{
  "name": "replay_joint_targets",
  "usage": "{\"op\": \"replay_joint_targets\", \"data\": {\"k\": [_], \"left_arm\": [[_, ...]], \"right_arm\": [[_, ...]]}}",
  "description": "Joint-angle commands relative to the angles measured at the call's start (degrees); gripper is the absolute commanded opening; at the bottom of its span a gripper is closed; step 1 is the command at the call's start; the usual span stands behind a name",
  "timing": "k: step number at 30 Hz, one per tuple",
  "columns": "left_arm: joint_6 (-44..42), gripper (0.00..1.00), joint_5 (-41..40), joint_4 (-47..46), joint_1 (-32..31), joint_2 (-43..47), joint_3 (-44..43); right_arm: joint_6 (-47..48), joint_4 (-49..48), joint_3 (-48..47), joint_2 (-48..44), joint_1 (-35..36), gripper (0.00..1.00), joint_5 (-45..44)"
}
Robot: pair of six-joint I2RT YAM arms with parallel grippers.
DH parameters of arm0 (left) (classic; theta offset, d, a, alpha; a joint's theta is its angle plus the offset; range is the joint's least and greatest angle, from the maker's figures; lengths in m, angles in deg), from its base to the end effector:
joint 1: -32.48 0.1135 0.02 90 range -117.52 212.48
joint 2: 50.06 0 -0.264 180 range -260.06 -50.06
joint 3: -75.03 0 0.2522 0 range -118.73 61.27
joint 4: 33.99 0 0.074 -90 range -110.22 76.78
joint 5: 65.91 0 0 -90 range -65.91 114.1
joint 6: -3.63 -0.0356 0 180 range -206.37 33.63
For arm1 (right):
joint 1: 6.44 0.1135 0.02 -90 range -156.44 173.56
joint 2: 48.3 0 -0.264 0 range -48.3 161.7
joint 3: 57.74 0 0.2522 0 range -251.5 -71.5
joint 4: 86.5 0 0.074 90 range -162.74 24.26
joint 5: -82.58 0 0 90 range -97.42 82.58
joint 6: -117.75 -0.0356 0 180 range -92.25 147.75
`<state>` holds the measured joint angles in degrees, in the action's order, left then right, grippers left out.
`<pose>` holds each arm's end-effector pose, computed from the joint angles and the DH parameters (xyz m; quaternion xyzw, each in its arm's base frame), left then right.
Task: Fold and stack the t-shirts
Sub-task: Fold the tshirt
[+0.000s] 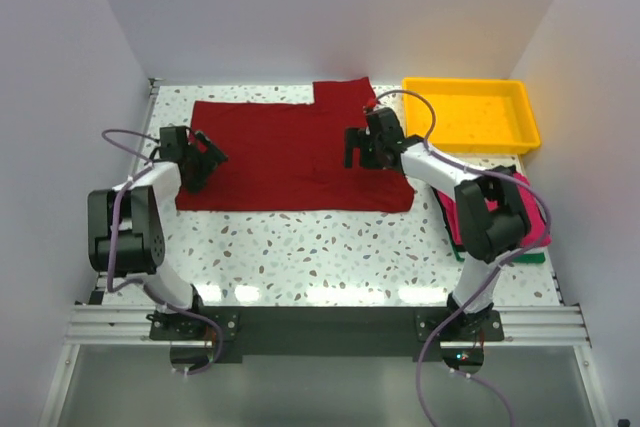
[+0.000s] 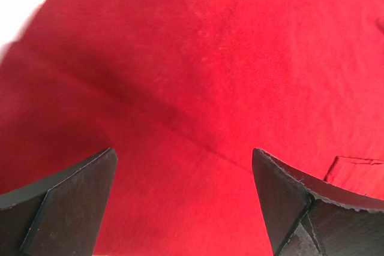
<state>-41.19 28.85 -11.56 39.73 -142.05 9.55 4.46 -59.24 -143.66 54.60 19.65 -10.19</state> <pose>0.3245 0.0383 0.1822 -0.4003 0.8459 -0.1507 0.3187 0.3588 0.1738 0.2207 -0.0131 0.9210 0.1421 0.3625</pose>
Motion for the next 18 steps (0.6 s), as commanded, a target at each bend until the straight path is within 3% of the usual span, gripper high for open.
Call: {"op": "replay_joint_targets", "data": {"k": [1, 10, 18], "left_arm": [[-1.51, 1.00, 3.52, -3.83, -1.70, -5.73, -3.91], [-2.12, 1.00, -1.33, -2.08, -1.97, -5.84, 2.50], [-0.72, 1.00, -3.17, 0.90, -3.20, 1.80, 15.41]], "right_arm": [[1.58, 4.07, -1.40, 4.41, -0.07, 0.99, -4.00], [0.17, 3.47, 5.26, 4.34, -0.07, 0.99, -3.30], [-5.36, 6.19, 20.91, -7.16, 0.54, 0.99, -5.15]]}}
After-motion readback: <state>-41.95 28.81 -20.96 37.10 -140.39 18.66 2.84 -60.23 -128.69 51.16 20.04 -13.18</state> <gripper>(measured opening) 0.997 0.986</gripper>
